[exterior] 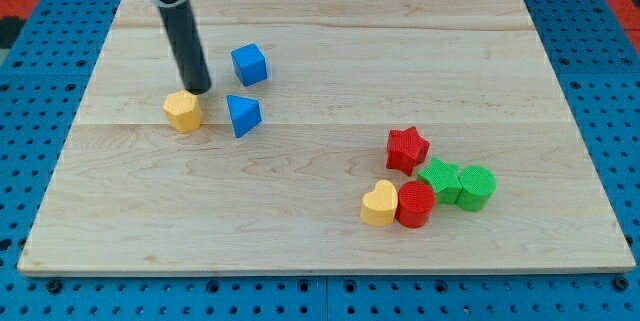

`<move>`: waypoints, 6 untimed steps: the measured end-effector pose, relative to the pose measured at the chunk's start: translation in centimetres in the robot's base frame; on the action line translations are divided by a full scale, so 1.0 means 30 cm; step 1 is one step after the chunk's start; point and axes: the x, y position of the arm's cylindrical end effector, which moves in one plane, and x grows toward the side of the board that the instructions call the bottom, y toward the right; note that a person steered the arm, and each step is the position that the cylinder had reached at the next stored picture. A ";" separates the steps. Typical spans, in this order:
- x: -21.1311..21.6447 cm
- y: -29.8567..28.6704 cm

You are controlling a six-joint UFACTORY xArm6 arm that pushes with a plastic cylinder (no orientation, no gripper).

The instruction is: Slide blue triangle to the left of red star

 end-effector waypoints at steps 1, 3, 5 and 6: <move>0.153 0.157; 0.264 0.550; 0.198 0.332; 0.098 0.280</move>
